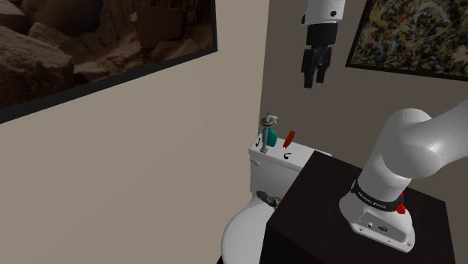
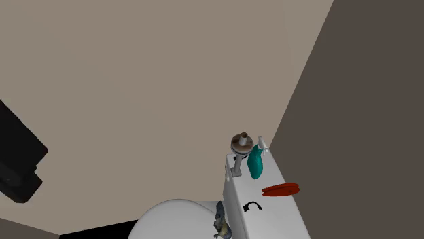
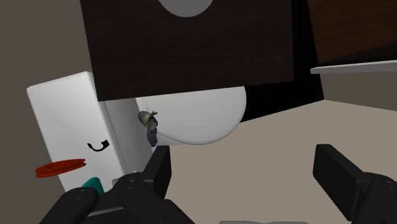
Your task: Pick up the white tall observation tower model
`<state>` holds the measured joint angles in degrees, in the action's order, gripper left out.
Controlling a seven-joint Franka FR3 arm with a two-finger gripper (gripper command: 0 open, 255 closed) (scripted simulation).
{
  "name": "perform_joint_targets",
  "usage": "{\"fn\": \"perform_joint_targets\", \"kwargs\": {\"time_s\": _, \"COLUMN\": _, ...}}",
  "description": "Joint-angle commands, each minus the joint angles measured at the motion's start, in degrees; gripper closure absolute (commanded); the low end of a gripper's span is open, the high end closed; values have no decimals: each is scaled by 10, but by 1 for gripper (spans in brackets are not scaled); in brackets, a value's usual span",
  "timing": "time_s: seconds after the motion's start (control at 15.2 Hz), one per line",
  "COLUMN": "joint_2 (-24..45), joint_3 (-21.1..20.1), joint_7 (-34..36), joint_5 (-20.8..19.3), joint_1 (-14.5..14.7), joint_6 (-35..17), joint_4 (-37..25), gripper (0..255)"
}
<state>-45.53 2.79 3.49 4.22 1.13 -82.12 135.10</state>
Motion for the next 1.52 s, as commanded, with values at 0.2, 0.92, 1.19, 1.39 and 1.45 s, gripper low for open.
{"fn": "perform_joint_targets", "kwargs": {"time_s": 0.2, "joint_2": 28, "joint_3": 20, "joint_7": -25, "joint_5": -19, "joint_1": -8, "joint_6": -51, "joint_4": 20, "gripper": 0}}
{"fn": "perform_joint_targets", "kwargs": {"time_s": 0.92, "joint_2": 187, "joint_3": 93, "joint_7": -110, "joint_5": -65, "joint_1": -32, "joint_6": -239, "joint_4": 35, "gripper": 0}}
{"fn": "perform_joint_targets", "kwargs": {"time_s": 1.19, "joint_2": 262, "joint_3": 119, "joint_7": -141, "joint_5": -67, "joint_1": -38, "joint_6": -301, "joint_4": 17, "gripper": 0}}
{"fn": "perform_joint_targets", "kwargs": {"time_s": 1.39, "joint_2": 322, "joint_3": 137, "joint_7": -167, "joint_5": -62, "joint_1": -41, "joint_6": -344, "joint_4": -4, "gripper": 0}}
{"fn": "perform_joint_targets", "kwargs": {"time_s": 1.45, "joint_2": 342, "joint_3": 143, "joint_7": -176, "joint_5": -58, "joint_1": -42, "joint_6": -357, "joint_4": -13, "gripper": 0}}
